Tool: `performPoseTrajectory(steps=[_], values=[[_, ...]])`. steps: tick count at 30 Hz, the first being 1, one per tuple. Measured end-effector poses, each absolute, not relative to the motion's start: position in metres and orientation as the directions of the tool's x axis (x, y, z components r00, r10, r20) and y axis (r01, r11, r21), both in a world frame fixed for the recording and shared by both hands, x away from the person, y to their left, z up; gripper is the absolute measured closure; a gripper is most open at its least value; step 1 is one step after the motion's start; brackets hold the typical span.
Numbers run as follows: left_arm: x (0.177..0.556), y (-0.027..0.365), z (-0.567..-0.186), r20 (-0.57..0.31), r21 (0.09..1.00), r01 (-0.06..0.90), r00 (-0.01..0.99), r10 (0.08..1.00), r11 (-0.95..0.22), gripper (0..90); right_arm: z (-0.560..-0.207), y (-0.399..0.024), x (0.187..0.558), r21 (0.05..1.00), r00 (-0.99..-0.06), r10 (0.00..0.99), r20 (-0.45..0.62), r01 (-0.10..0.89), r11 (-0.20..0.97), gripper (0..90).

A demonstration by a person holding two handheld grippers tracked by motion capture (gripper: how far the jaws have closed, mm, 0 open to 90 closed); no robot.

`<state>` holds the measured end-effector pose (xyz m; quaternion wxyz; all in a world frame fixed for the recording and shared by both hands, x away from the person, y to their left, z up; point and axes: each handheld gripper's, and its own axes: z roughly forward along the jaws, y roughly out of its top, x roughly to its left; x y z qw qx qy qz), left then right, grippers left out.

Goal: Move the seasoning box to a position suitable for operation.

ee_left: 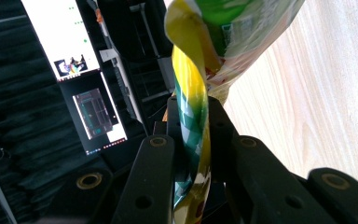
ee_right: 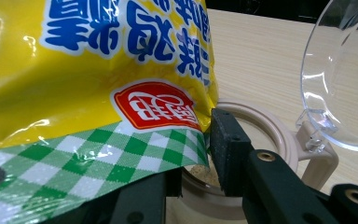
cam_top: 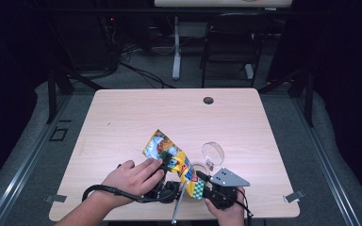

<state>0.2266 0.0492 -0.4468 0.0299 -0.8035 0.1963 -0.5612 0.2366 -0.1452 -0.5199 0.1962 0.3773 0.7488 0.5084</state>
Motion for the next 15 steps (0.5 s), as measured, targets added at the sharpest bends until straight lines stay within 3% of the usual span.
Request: performPoseTrajectory(steps=[15], values=[[0.2266, 0.0464, -0.4446, 0.885, -0.266, -0.287, 0.306, -0.351, -0.92, 84.1, -0.5196, -0.1459, 0.2356, 0.91, -0.639, 0.764, 0.09, 0.365, 0.198, 74.9]])
